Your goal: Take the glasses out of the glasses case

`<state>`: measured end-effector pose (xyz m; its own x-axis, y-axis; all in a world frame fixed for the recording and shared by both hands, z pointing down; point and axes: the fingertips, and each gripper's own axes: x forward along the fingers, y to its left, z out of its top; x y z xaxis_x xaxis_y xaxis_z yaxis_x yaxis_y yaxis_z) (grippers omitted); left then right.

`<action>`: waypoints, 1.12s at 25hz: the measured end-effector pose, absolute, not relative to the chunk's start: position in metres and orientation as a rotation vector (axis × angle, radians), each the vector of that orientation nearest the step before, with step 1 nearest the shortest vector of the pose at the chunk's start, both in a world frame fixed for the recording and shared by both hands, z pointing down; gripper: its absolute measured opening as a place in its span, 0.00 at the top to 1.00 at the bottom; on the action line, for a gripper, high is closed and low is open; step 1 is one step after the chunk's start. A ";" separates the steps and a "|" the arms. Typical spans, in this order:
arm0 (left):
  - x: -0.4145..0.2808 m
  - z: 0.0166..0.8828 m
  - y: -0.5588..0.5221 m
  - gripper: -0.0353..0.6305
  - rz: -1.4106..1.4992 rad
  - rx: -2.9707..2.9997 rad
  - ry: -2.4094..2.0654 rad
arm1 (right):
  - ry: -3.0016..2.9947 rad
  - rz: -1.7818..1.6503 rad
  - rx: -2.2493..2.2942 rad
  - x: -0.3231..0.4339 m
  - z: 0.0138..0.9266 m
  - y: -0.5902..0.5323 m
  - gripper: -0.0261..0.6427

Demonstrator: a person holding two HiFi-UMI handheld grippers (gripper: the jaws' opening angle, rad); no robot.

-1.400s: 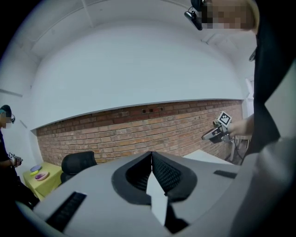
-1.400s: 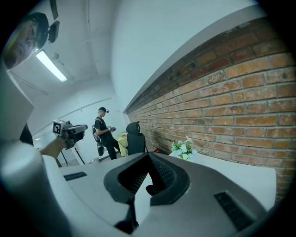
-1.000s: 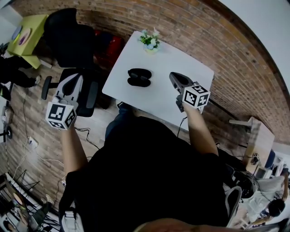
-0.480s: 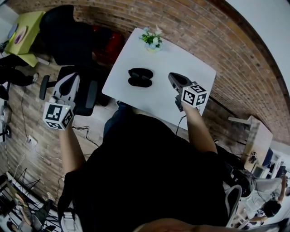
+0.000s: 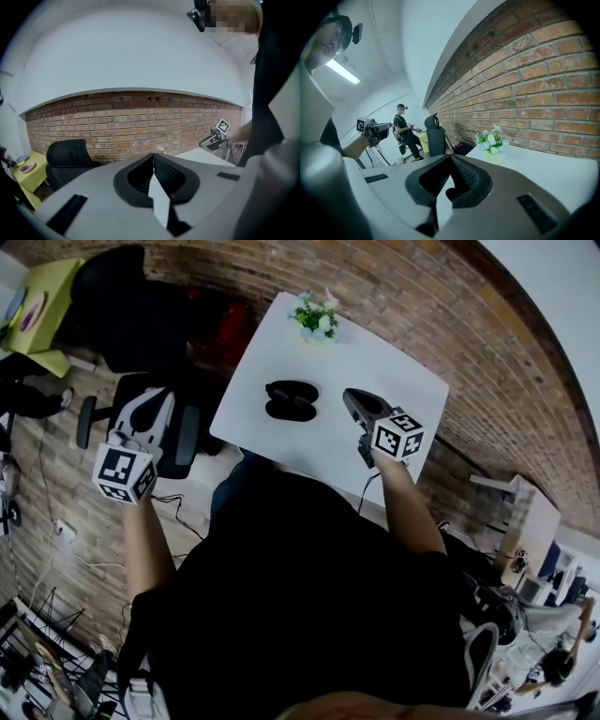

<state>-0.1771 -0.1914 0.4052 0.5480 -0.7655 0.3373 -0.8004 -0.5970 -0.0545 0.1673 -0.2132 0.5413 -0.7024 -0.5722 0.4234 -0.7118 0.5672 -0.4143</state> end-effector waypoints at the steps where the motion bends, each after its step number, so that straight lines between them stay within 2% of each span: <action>1: -0.176 0.408 -0.194 0.93 0.502 2.666 -1.346 | -2.562 0.840 1.067 0.166 0.543 -0.216 0.94; 28: -0.161 0.455 -0.239 0.93 0.582 2.641 -1.142 | -2.350 0.700 0.867 0.122 0.645 -0.241 0.94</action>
